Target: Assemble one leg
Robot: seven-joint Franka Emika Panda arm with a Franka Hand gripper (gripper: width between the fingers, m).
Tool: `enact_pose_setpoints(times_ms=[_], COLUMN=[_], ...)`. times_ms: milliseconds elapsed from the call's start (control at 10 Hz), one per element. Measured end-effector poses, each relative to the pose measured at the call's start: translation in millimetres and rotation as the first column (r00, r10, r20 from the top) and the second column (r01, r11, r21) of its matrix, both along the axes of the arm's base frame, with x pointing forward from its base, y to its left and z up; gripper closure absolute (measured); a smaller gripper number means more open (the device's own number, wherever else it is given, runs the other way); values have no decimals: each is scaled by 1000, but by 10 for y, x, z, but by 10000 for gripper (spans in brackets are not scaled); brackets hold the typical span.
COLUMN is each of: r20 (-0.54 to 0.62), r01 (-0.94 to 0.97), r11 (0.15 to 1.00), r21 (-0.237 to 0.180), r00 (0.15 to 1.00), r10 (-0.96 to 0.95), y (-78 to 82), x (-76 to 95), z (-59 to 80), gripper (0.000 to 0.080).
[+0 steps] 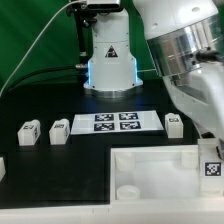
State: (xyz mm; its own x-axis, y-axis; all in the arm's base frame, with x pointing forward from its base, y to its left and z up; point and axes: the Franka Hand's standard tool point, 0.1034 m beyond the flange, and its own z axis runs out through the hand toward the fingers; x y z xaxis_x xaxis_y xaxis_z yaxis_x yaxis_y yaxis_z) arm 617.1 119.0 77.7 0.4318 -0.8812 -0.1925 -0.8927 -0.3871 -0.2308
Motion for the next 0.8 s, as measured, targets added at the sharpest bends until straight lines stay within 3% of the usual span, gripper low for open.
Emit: enact_pose_setpoints(times_ms=[100, 200, 400, 500, 600, 700, 800], r20=[44, 73, 116, 112, 96, 101, 101], r01=[-192, -311, -529, -704, -776, -711, -719], r11=[981, 948, 839, 683, 586, 672, 662], r21=[-43, -68, -129, -196, -235, -207, -209], r00=[980, 946, 832, 676, 581, 667, 658], r10=[193, 315, 542, 728, 808, 738, 746], y=[-16, -20, -37, -61, -61, -53, -57], x=[1, 3, 4, 14, 72, 67, 64], z=[-20, -18, -23, -28, -19, -27, -32], gripper=[209, 160, 152, 151, 151, 159, 159])
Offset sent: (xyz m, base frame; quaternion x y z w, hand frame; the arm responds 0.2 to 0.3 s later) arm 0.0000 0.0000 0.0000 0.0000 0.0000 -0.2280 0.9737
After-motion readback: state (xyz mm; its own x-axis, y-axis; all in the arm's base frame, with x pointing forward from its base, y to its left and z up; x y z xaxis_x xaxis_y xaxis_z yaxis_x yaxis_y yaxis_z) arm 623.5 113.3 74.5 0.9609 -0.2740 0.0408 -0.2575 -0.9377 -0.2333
